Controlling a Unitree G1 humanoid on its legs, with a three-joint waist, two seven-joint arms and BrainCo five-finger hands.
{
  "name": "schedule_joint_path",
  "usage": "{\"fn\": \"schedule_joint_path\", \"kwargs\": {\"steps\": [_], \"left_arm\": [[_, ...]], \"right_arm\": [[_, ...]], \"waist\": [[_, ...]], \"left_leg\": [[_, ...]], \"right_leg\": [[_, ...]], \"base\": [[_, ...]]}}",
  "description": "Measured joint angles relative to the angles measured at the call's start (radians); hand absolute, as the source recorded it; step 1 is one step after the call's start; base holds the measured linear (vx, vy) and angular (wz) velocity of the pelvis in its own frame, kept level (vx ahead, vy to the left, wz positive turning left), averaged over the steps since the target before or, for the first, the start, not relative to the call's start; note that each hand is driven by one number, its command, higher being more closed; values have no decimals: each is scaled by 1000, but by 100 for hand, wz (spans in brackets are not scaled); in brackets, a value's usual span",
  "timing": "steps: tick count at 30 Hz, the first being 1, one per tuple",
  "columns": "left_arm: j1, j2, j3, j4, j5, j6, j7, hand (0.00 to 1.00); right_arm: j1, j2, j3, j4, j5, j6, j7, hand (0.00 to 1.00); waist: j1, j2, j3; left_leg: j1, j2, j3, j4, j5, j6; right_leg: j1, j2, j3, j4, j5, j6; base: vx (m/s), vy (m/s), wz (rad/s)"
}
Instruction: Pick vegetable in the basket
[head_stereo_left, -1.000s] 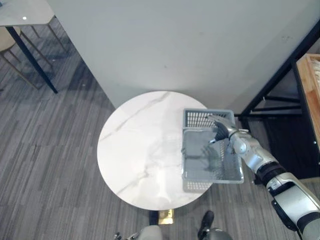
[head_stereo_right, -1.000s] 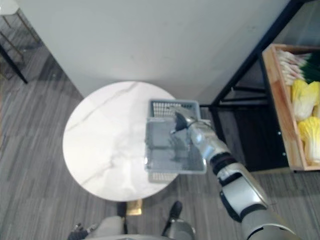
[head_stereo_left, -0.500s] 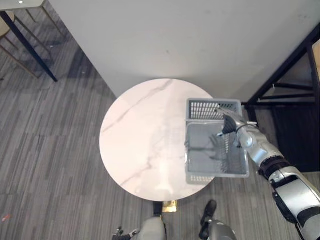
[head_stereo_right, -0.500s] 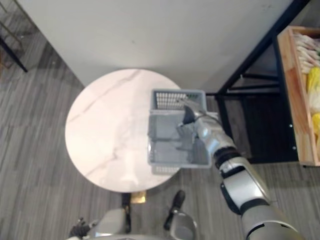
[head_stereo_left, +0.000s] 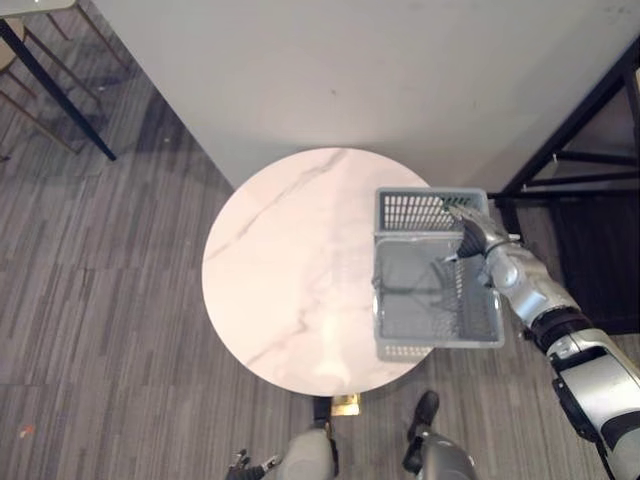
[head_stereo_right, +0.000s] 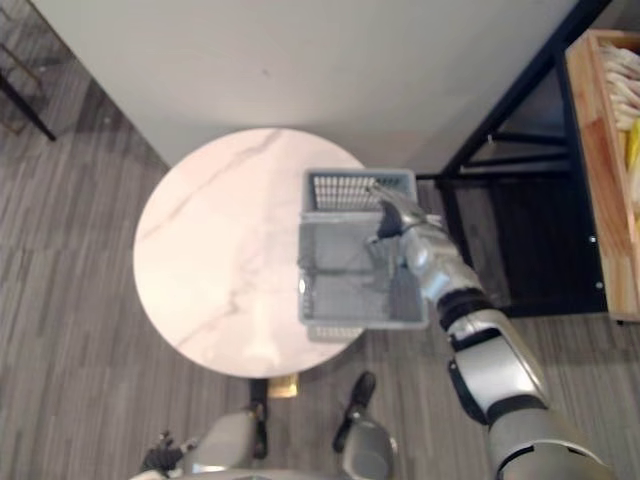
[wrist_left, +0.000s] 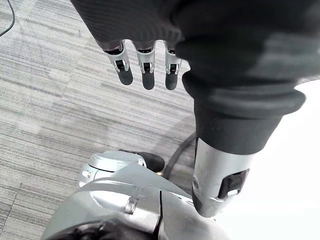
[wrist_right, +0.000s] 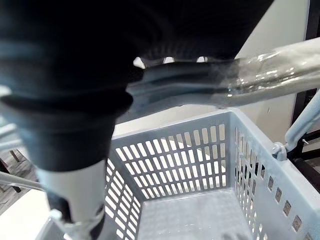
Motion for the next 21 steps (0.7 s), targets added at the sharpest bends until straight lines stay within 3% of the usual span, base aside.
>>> {"fn": "schedule_joint_path", "kwargs": {"steps": [9,21], "left_arm": [[0,0,0,0,1,1,0,0],[-1,8,-24,2,4,2,0,0]], "right_arm": [[24,-2,7,-31,0,-1,1,100],[78,-28,105,-71,-2,-15,46,100]], "waist": [[0,0,0],[1,-1,-11]], "left_leg": [[9,0,7,-1,0,0],[28,0,2,0,0,0]], "right_leg": [[0,1,15,2,5,1],[20,1,18,3,5,1]], "base": [[-4,-1,-3],[0,0,0]]}}
